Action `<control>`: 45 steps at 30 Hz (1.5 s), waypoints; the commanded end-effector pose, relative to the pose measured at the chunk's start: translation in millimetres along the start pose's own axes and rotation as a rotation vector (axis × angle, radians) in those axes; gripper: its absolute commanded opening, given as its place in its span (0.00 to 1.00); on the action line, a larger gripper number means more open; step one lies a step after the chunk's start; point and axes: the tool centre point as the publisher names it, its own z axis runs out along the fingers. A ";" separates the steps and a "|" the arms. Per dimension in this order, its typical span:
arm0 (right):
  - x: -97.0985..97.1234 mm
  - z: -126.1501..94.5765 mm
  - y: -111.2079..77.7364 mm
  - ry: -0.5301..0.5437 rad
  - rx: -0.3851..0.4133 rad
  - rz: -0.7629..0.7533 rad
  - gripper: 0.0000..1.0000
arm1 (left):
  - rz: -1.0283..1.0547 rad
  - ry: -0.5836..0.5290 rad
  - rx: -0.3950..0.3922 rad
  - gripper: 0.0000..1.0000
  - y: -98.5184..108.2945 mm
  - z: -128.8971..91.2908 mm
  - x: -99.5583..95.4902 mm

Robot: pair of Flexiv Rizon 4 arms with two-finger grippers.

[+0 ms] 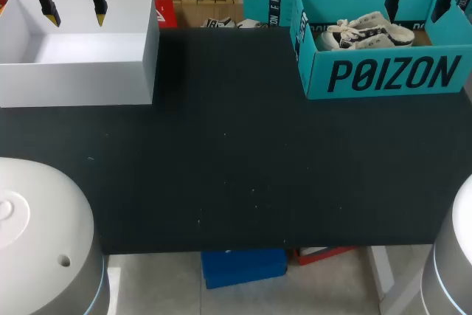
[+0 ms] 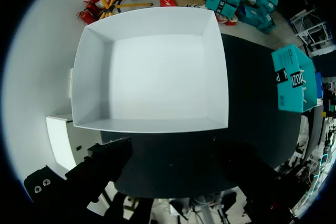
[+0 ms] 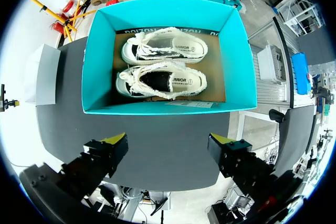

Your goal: Take the shoe out of the shoebox, open the shoe tongue, remove and reinsert the insole, then place the shoe into the shoebox

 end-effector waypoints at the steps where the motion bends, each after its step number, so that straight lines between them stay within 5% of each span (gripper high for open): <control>1: 0.2 0.2 0.5 0.000 0.001 0.000 1.00 | -0.002 -0.002 -0.001 1.00 0.6 -0.5 0.6; 45: 1.1 2.0 1.6 0.002 0.009 -0.027 1.00 | -0.002 -0.002 -0.001 1.00 0.6 -0.5 0.6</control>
